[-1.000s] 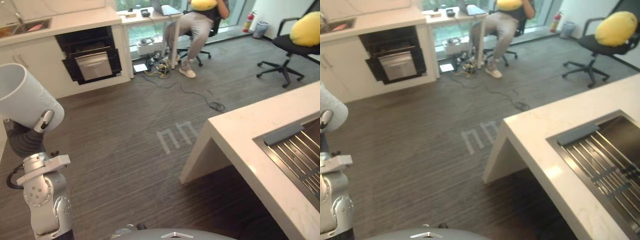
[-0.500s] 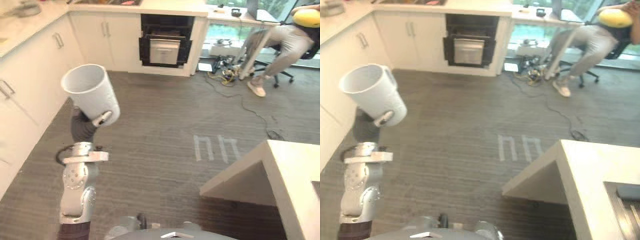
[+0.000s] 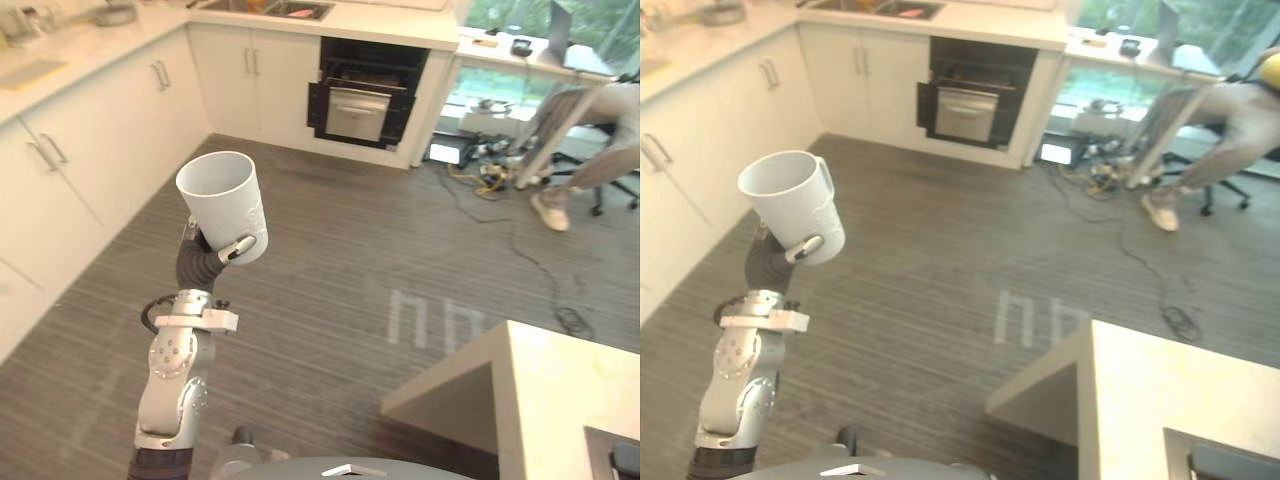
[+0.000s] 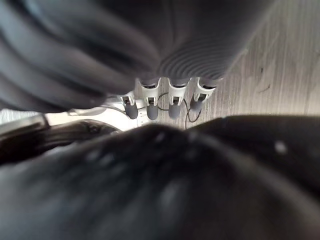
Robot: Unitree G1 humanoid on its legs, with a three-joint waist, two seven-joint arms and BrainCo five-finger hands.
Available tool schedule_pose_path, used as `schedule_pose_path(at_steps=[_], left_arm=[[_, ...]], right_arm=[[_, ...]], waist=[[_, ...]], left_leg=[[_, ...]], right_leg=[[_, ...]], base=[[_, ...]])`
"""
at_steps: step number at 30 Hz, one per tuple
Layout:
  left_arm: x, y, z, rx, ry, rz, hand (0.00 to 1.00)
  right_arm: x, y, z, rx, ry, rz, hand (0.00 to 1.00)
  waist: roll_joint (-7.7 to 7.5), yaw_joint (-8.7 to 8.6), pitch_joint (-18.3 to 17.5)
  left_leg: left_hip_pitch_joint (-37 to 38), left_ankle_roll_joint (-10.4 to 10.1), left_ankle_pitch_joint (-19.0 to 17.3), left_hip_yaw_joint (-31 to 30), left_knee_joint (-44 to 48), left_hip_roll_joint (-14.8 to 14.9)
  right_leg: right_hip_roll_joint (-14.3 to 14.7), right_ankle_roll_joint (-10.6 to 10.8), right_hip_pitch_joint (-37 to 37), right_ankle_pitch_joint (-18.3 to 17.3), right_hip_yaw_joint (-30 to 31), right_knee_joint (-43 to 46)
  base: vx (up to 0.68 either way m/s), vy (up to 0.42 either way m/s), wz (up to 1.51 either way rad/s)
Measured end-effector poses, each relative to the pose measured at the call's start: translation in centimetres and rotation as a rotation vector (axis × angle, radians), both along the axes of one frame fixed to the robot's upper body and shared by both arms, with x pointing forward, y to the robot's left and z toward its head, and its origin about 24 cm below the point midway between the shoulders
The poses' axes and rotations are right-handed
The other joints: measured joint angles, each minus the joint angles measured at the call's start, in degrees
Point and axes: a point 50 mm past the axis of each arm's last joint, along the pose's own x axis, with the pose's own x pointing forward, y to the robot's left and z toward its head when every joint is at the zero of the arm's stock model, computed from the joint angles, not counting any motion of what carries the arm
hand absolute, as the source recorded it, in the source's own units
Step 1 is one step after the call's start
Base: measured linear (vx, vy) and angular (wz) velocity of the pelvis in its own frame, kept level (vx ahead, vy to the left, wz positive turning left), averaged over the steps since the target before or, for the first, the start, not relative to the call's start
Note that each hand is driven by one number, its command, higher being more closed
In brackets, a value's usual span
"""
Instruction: Walk over to the sink, pick up the cup, carry it to the dishwasher, place the cup inside the dishwasher, then close the dishwasher door
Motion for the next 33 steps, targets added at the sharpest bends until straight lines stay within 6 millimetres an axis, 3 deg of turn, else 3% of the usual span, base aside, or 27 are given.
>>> schedule_pose_path(at_steps=[1,3,4,5,6,10,13,18,20,23,25,27,30,33], left_arm=[[-0.1,0.1,0.3,0.011,-0.022,-0.01,1.0],[-0.7,0.9,0.4,0.024,-0.039,-0.005,1.0],[-1.2,1.7,0.4,0.034,-0.046,0.017,1.0],[-1.3,2.2,0.6,0.033,-0.056,0.031,1.0],[-1.4,2.3,0.6,0.027,-0.057,0.033,1.0],[-1.6,2.4,0.5,0.01,-0.065,0.017,1.0],[-1.5,1.4,0.5,0.006,-0.067,-0.028,1.0],[-0.6,0.8,0.0,0.022,-0.046,-0.06,1.0],[-0.4,1.0,-0.5,0.028,-0.022,-0.047,1.0],[-0.2,1.1,-1.1,0.027,0.007,-0.038,1.0],[-0.1,1.3,-1.4,0.021,0.023,-0.02,1.0],[-0.1,1.3,-1.4,0.02,0.024,-0.016,1.0],[0.1,1.3,-1.3,0.025,0.023,-0.004,1.0],[0.2,1.2,-1.2,0.033,0.02,-0.008,1.0]], right_arm=[[-0.1,-0.9,0.1,-0.021,-0.002,0.006,0.0],[-0.7,-0.8,-0.1,-0.019,0.009,-0.016,0.0],[-1.0,-0.6,-0.2,-0.006,0.014,-0.045,0.0],[-1.3,-0.2,-0.3,0.007,0.004,-0.069,0.0],[-1.4,-0.5,-0.3,0.002,0.001,-0.079,0.0],[-1.5,0.4,-0.5,0.009,-0.007,-0.076,0.0],[-1.1,0.9,-0.7,0.007,-0.021,-0.073,0.0],[-0.7,1.0,-0.8,-0.043,-0.034,-0.043,0.0],[-0.6,0.6,-0.9,-0.124,-0.035,0.033,0.0],[0.9,-0.5,-0.8,-0.299,-0.108,0.13,0.0],[3.2,-1.1,-0.4,-0.419,-0.195,0.164,0.0],[4.0,-1.2,-0.2,-0.447,-0.22,0.175,0.0],[5.7,-1.0,0.0,-0.524,-0.239,0.284,0.0],[5.9,-1.1,0.1,-0.579,-0.225,0.354,0.0]], waist=[[1.3,0.06,0.32],[0.5,0.77,0.04],[-0.67,1.31,-0.29],[-1.0,1.09,-0.22],[-0.43,0.86,-0.35],[-2.57,0.18,-0.23],[-3.52,-0.31,0.21],[-2.98,-2.57,0.47],[-2.82,-2.7,0.54],[-2.59,-2.68,0.49],[-2.39,-2.74,0.35],[-2.42,-2.84,0.34],[-3.47,-2.45,-0.06],[-4.57,-2.24,-0.52]], left_leg=[[-0.54,-1.84,1.09,-0.72,1.78,0.02],[0.99,-1.46,1.98,-2.2,-2.09,-3.21],[2.82,-1.51,2.23,1.17,-5.71,-4.19],[2.98,0.18,2.97,4.66,-4.52,-4.2],[3.3,-0.49,3.67,5.41,-4.85,-4.07],[10.03,-0.66,12.51,3.25,-21.49,-9.64],[9.95,-0.72,12.83,3.44,-21.44,-9.57],[10.58,-0.82,13.51,1.46,-21.47,-9.25],[11.05,-1.31,13.36,1.06,-21.48,-8.78],[10.64,-1.41,13.51,0.45,-21.47,-8.35],[10.37,-1.38,13.55,0.45,-21.47,-8.42],[10.17,-1.36,13.53,0.45,-21.47,-8.52],[9.87,-1.1,13.21,0.46,-21.47,-9.17],[9.69,-0.8,13.53,1.25,-21.46,-9.55]], right_leg=[[0.14,0.3,0.72,-1.86,-1.39,1.53],[-1.87,0.12,0.63,-4.75,-2.29,3.37],[-3.23,0.41,0.94,-5.37,-2.86,2.83],[-3.82,0.56,1.27,-5.58,-3.12,2.73],[-3.52,0.45,1.63,-5.66,-3.41,2.88],[-4.8,1.24,3.09,-4.91,-1.79,2.47],[-4.8,1.11,2.79,-4.79,-0.77,2.87],[-4.11,0.04,3.79,-5.41,-1.55,2.62],[-3.66,-0.16,4.44,-5.58,-2.14,2.56],[-3.14,-0.36,4.45,-5.46,-2.79,2.46],[-3.09,-0.5,4.45,-5.38,-2.92,2.04],[-3.11,-0.52,4.44,-5.36,-2.93,1.83],[-3.83,-0.6,4.42,-5.26,-2.94,1.35],[-4.04,0.44,4.29,-4.0,-1.72,1.22]], base=[[-0.01,0.08,1.13],[-0.04,0.084,0.85],[0.04,0.052,0.88],[0.09,0.068,0.92],[0.12,0.09,0.93],[0.08,0.073,0.44],[-0.02,0.01,-0.01],[-0.08,-0.004,0.07],[-0.1,-0.037,0.11],[-0.07,-0.01,0.1],[-0.02,0.012,0.04],[0.01,0.007,0.02],[0.08,0.005,0.01],[0.11,0.013,-0.03]])
